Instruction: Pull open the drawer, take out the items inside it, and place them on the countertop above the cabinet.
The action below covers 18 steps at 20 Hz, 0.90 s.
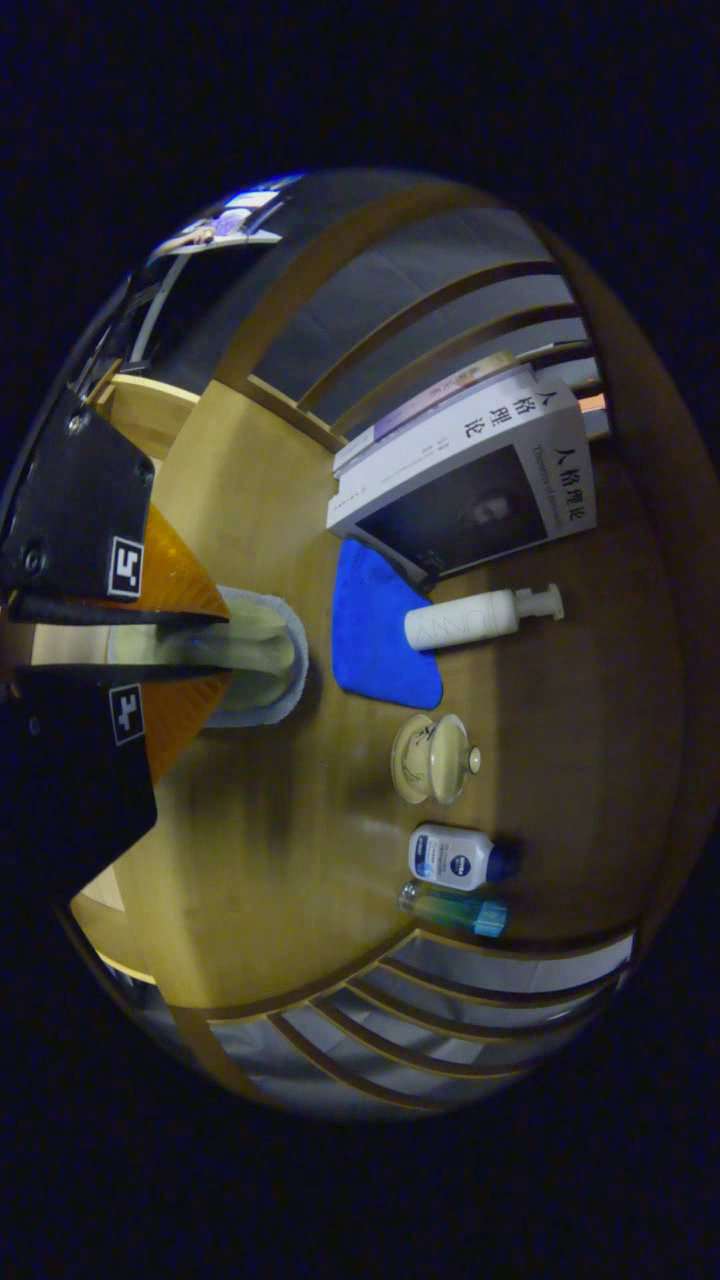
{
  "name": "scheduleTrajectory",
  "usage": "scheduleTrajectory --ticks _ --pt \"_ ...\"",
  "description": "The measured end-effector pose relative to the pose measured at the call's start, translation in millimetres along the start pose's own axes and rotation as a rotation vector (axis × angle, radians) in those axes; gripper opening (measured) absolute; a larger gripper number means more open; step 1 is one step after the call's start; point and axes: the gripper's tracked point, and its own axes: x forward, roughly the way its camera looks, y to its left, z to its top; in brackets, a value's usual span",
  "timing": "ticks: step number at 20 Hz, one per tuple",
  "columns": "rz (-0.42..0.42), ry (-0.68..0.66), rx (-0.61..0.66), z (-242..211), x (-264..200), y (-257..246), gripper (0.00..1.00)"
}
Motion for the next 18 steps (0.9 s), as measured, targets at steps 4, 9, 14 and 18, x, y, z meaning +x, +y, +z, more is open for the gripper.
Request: scheduleTrajectory --ticks 4,9,14,18 --pt "-0.001 -0.018 -0.016 0 6 2 0.21" --pt "-0.058 -0.098 -0.093 6 9 -3 0.52" --pt "-0.039 -0.176 -0.083 8 2 7 0.79" --pt "-0.019 -0.226 -0.052 -6 -5 10 0.79"
